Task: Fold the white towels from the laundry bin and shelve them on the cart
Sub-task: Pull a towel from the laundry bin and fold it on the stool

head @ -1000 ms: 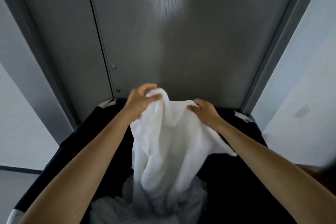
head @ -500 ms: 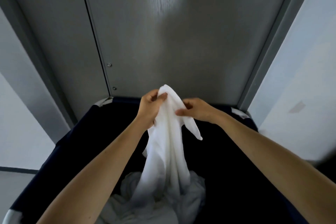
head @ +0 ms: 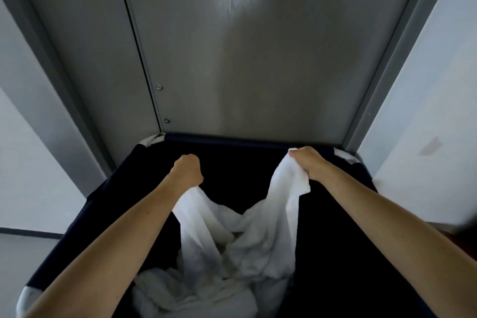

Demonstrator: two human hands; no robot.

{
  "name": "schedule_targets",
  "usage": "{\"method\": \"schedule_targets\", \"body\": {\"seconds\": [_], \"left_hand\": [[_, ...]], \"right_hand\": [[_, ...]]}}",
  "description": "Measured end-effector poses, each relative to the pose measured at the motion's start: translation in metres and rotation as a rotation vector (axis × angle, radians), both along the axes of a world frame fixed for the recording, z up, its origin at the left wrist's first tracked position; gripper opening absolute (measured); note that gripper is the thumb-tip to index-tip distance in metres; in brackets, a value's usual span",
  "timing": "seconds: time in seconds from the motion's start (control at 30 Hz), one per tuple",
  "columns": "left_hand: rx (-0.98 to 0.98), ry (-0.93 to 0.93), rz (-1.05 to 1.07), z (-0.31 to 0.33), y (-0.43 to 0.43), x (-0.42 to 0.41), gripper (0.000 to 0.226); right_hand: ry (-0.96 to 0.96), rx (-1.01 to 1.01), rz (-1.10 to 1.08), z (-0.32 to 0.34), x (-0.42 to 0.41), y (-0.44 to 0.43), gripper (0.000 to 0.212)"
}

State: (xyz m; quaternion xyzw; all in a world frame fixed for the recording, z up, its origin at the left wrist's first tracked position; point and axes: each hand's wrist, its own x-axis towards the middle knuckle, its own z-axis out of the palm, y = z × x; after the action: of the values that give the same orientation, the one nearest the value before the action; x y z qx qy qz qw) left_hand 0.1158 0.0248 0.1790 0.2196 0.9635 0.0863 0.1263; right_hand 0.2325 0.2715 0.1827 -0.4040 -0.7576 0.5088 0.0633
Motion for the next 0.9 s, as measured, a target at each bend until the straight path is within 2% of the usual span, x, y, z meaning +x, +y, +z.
{"method": "schedule_targets", "body": {"seconds": [0.07, 0.1, 0.17, 0.2, 0.3, 0.37, 0.43, 0.53, 0.6, 0.67, 0.77, 0.9], "left_hand": [[-0.175, 0.039, -0.062, -0.007, -0.002, 0.004, 0.012], [-0.192, 0.020, -0.072, -0.010, -0.003, 0.005, 0.008], [-0.093, -0.055, -0.036, -0.016, 0.000, 0.003, 0.019], [0.042, -0.127, 0.012, -0.018, 0.002, 0.004, 0.023], [0.662, -0.512, 0.247, -0.023, 0.014, 0.016, 0.030], [0.981, -0.701, 0.387, -0.020, 0.027, 0.031, 0.027], [1.181, -0.799, 0.505, -0.016, 0.042, 0.050, 0.023], [1.384, -0.933, 0.623, -0.012, 0.058, 0.080, 0.026], [1.447, -0.935, 0.609, -0.016, 0.059, 0.094, 0.018], [1.476, -0.833, 0.601, -0.019, 0.056, 0.101, 0.008], [1.514, -0.732, 0.636, -0.024, 0.052, 0.101, 0.012], [1.611, -0.775, 0.580, -0.027, 0.048, 0.111, 0.017]], "right_hand": [[-0.021, -0.070, -0.007, -0.001, -0.002, -0.008, 0.015], [-0.036, -0.093, 0.000, 0.000, -0.002, -0.012, 0.015], [-0.024, -0.171, -0.027, -0.003, -0.003, -0.019, 0.022], [0.005, -0.235, -0.049, -0.006, -0.002, -0.024, 0.022], [0.081, -0.384, -0.044, -0.008, 0.001, -0.044, 0.012], [0.149, -0.479, -0.054, -0.010, -0.002, -0.058, 0.018], [0.245, -0.593, -0.096, -0.012, -0.004, -0.074, 0.022], [0.369, -0.783, -0.168, -0.021, -0.006, -0.095, 0.028], [0.388, -0.808, -0.213, -0.026, -0.002, -0.102, 0.028], [0.432, -0.795, -0.249, -0.030, 0.004, -0.105, 0.027], [0.514, -0.802, -0.280, -0.034, 0.012, -0.106, 0.025], [0.558, -0.773, -0.262, -0.035, 0.015, -0.112, 0.015]]}}
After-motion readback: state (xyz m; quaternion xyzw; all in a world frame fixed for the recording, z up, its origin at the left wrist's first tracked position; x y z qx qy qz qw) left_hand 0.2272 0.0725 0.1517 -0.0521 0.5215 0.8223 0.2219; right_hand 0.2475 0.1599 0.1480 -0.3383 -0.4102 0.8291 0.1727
